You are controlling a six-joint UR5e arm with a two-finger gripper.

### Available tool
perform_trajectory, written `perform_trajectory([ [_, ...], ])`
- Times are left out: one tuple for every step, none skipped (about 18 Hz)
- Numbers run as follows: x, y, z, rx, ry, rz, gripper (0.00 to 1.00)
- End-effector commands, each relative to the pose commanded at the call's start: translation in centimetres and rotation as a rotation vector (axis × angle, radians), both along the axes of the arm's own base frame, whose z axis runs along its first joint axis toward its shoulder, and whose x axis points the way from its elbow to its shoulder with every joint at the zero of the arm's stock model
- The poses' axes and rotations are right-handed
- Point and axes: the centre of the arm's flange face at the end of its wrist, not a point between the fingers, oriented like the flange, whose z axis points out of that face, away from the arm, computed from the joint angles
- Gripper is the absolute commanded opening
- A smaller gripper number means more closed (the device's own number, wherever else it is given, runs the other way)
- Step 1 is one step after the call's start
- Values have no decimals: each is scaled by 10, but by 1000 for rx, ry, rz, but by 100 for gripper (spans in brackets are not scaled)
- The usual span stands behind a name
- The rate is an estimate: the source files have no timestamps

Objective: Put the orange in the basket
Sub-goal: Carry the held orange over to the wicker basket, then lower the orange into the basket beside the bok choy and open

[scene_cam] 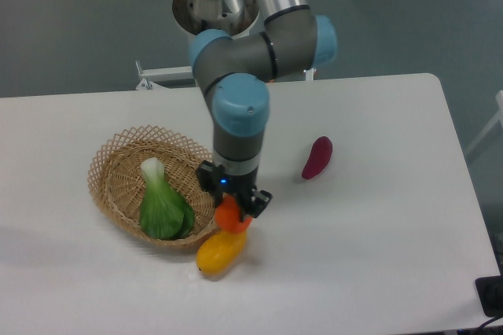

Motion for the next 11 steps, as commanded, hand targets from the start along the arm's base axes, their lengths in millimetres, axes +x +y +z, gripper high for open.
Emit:
perform_trajectory([
  [7,1,-3,-5,-4,-6,54],
  [19,-1,-11,-21,-13,-20,55],
  [24,-1,-13,-25,-16,-26,56],
  [29,-3,-15,-29,-18,-32,57],
  [31,-5,-19,-35,-23,-35,58],
  [31,-5,-19,-36,-24,-35,62],
  [30,-5,-20,-37,-22,-36,64],
  [31,-4,-22,-39,-24,-40,66],
  [32,-4,-23,-41,-24,-43,69],
  [32,-4,-24,-42,-25,-46,73],
  [32,-4,-25,-44,-24,-49,81],
])
